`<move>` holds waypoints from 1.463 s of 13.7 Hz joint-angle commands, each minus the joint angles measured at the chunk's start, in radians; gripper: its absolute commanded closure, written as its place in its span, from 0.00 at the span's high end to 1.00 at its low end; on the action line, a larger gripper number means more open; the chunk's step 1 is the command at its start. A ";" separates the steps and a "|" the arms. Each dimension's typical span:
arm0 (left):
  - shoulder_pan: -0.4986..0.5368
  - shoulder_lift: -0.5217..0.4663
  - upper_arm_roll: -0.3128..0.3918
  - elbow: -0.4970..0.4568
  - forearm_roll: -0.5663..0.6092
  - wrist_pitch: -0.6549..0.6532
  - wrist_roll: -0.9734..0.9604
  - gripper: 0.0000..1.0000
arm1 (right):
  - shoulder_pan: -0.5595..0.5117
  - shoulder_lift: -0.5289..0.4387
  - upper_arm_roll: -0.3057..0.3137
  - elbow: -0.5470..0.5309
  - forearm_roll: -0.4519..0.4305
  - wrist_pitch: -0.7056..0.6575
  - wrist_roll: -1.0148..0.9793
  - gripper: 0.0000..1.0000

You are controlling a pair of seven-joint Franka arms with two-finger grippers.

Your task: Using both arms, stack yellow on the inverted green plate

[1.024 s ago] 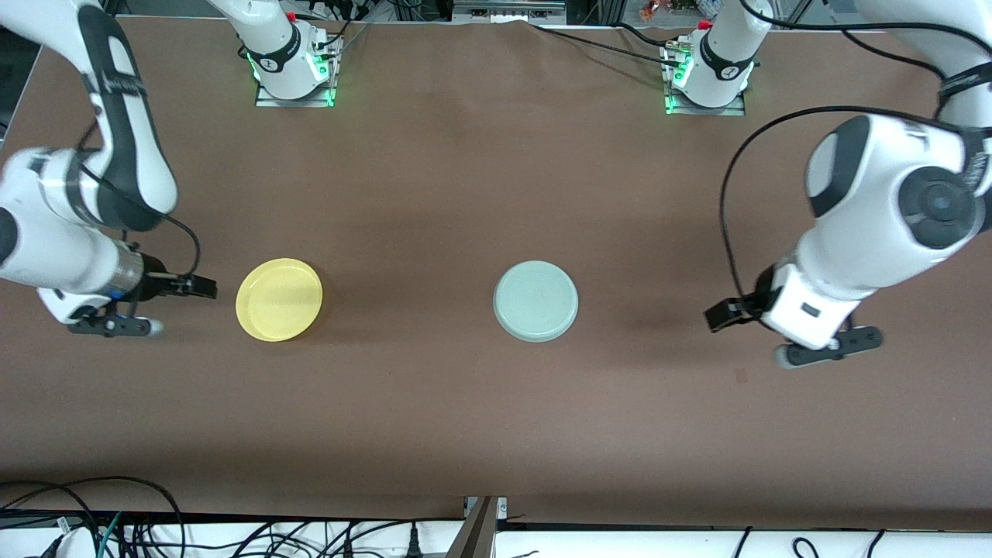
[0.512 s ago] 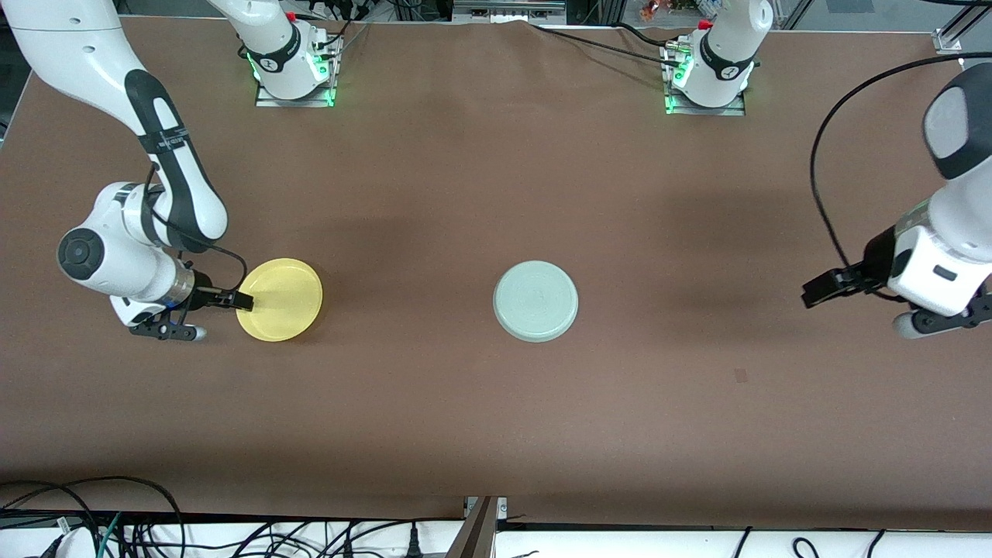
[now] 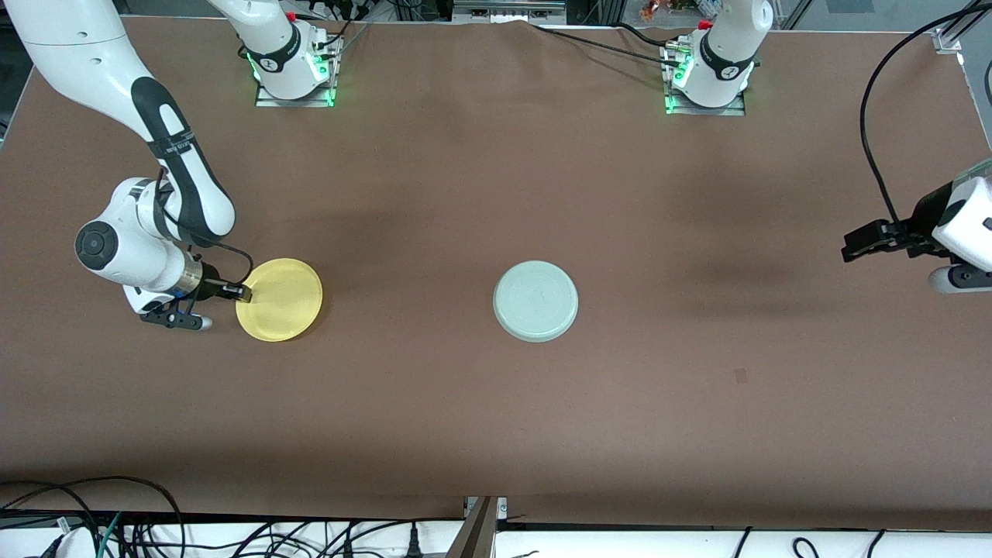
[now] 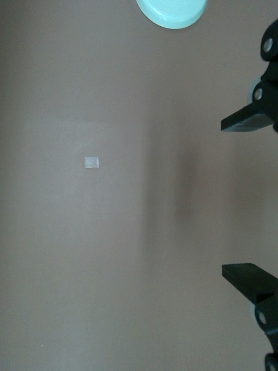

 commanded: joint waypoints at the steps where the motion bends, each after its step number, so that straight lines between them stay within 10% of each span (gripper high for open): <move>1: -0.014 -0.051 0.029 -0.055 -0.031 0.002 0.036 1.00 | -0.011 0.006 0.011 -0.005 0.045 0.015 -0.002 0.00; 10: -0.007 -0.012 0.020 -0.023 -0.032 0.001 0.028 1.00 | -0.003 -0.110 0.157 0.171 0.047 -0.367 0.233 0.00; 15: -0.011 -0.004 0.020 -0.011 -0.029 0.002 0.024 1.00 | 0.027 -0.076 0.375 0.251 0.131 -0.303 0.468 0.00; 20: -0.004 0.001 0.020 -0.008 -0.031 0.002 0.025 1.00 | 0.288 0.143 0.375 0.397 0.128 -0.117 0.490 0.00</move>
